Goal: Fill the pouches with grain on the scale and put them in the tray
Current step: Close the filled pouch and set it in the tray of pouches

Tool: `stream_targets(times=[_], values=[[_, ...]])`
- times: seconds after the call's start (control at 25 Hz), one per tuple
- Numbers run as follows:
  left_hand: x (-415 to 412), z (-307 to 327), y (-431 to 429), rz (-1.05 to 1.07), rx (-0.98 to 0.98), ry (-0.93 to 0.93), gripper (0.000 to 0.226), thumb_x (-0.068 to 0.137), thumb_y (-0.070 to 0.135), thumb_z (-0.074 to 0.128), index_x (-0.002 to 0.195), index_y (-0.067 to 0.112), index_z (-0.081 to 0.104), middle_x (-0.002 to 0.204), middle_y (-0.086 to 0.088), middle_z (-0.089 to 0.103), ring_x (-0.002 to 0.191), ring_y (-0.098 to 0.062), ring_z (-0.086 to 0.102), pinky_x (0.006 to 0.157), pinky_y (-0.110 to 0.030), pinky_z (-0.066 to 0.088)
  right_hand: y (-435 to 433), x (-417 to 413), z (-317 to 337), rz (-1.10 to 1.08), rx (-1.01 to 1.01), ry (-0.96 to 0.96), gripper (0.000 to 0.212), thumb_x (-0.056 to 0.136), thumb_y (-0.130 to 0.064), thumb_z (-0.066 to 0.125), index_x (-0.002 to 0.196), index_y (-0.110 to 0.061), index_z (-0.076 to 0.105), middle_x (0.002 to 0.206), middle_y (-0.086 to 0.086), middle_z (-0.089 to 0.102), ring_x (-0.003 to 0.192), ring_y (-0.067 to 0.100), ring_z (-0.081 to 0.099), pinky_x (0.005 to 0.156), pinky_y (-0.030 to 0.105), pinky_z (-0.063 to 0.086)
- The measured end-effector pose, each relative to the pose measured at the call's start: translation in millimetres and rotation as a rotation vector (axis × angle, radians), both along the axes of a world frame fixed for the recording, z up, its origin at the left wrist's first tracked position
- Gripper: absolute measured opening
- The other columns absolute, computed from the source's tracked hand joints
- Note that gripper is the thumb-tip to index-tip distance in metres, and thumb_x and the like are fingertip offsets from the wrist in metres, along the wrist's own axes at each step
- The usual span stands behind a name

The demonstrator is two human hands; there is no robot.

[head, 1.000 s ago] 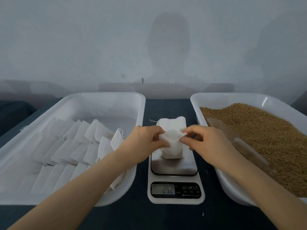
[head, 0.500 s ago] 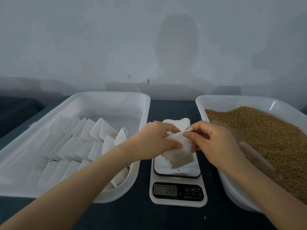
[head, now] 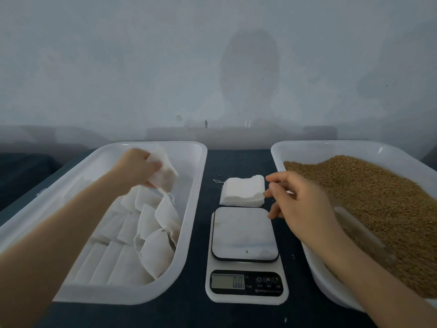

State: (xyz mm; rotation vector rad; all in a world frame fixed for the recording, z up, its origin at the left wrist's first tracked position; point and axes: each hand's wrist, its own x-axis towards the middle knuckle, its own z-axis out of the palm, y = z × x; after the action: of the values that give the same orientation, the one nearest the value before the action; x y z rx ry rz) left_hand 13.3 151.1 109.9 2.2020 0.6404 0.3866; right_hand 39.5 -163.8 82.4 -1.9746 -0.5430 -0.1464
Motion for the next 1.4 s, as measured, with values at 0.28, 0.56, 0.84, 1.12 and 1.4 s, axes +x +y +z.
stream_targets(times=[0.28,0.56,0.84,1.12,1.4], values=[[0.0,-55.8,25.7,-0.002,-0.011,0.329,0.022,0.086,0.007,0.062,0.093,-0.014,0.064,0.082,-0.026,0.064,0.071,-0.031,0.059,0.068,-0.04,0.049,1.0,-1.1,-0.5,-0.006,0.009,0.022,0.019,0.095,-0.012,0.049,0.098,-0.029,0.058,0.082,-0.01,0.066,0.048,0.001,0.061,0.042,0.012,0.042],[23.0,-17.9,-4.0,0.07,0.703,0.328,0.042,0.094,0.031,0.056,0.129,0.01,0.045,0.122,-0.016,0.059,0.111,-0.035,0.057,0.089,-0.041,0.046,-2.1,0.3,1.1,-0.045,-0.023,0.065,0.018,0.097,-0.014,0.046,0.098,-0.03,0.055,0.085,-0.012,0.063,0.05,0.0,0.061,0.04,0.01,0.038],[90.1,-31.2,-145.3,-0.585,1.296,0.386,0.018,0.097,0.024,0.05,0.107,0.012,0.06,0.111,-0.005,0.063,0.106,-0.025,0.056,0.08,-0.033,0.039,0.9,-3.0,-4.4,0.092,-0.189,0.105,0.019,0.096,-0.013,0.047,0.095,-0.026,0.062,0.081,-0.009,0.065,0.059,0.001,0.062,0.052,0.012,0.047],[107.6,-58.3,-151.9,-0.643,1.15,0.604,0.011,0.092,0.003,0.053,0.102,0.005,0.058,0.082,0.0,0.05,0.082,-0.022,0.056,0.07,-0.029,0.042,3.9,1.6,-7.5,0.075,-0.203,0.076,0.022,0.096,-0.014,0.045,0.094,-0.03,0.06,0.081,-0.008,0.067,0.059,0.001,0.062,0.052,0.008,0.039],[102.4,-39.5,-142.8,-0.444,0.759,0.302,0.013,0.097,0.018,0.048,0.104,0.006,0.051,0.079,-0.002,0.048,0.072,-0.019,0.05,0.064,-0.029,0.04,3.7,2.6,-9.4,0.077,-0.185,0.082,0.021,0.096,-0.013,0.044,0.097,-0.026,0.061,0.08,-0.009,0.065,0.06,0.0,0.062,0.05,0.008,0.038]])
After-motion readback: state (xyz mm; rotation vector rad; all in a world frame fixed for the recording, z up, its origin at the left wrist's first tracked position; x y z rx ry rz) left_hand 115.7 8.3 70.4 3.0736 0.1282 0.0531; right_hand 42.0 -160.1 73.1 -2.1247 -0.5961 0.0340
